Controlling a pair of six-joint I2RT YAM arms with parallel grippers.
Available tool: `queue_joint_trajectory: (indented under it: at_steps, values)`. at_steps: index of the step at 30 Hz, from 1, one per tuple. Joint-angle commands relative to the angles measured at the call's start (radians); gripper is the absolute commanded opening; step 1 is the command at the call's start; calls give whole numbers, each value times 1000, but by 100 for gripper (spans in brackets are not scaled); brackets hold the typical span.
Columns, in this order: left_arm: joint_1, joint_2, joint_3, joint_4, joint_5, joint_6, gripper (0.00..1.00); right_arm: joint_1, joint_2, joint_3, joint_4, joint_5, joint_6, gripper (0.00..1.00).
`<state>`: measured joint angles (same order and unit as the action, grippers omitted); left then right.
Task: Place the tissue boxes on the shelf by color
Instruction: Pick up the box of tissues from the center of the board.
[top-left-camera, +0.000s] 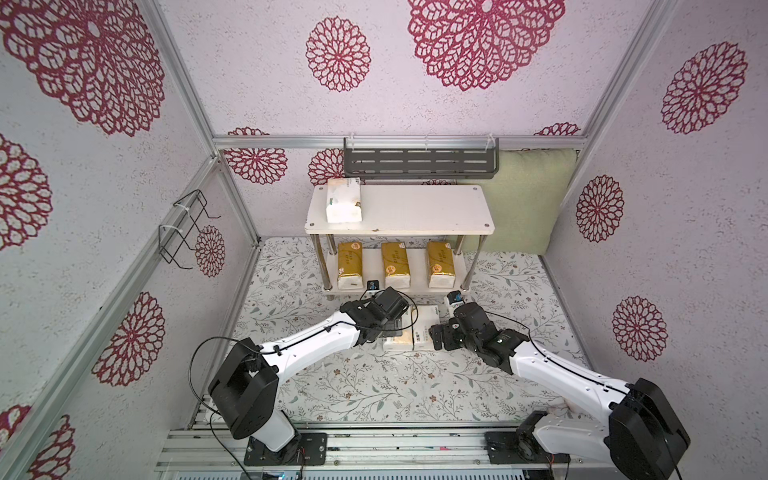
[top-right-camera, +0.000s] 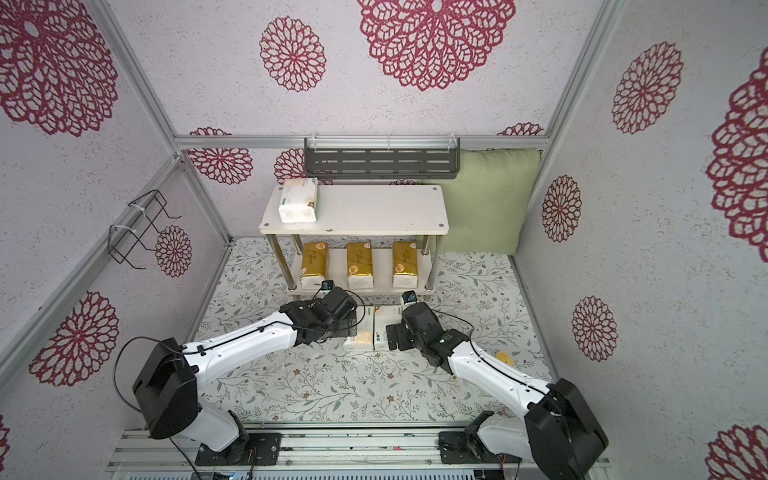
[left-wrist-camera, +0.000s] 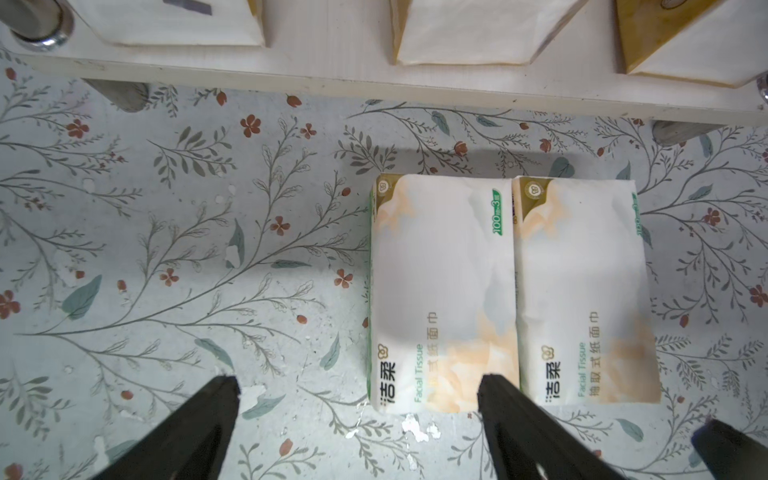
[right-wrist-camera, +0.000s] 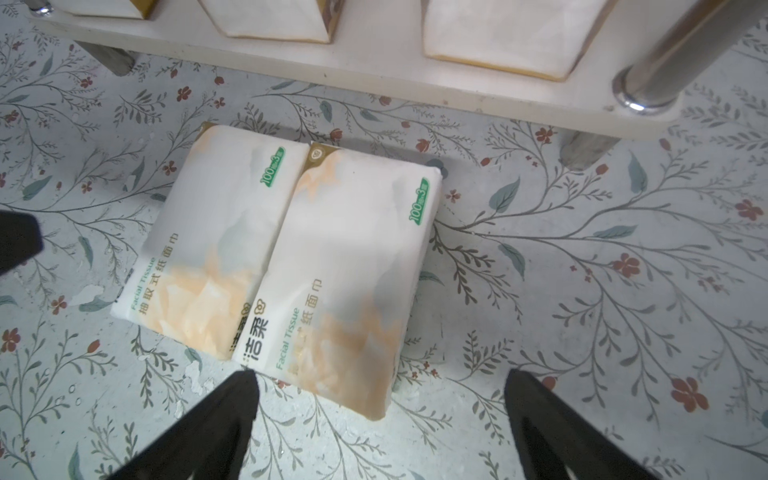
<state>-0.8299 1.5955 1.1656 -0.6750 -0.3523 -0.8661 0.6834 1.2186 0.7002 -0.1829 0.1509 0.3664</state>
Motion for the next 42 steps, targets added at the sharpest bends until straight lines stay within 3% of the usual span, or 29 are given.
queue_joint_trajectory:
  at_steps: [1, 27, 42]
  values:
    - [-26, 37, 0, 72, 25, -24, 97, -7, 5, -2, 25, 23, 19, 99]
    - [-55, 330, 112, 127, 26, -8, 97, -7, -21, -128, 149, 12, 92, 99]
    - [-61, 307, 80, 103, 11, -29, 98, -10, -34, -107, 121, 45, 78, 99]
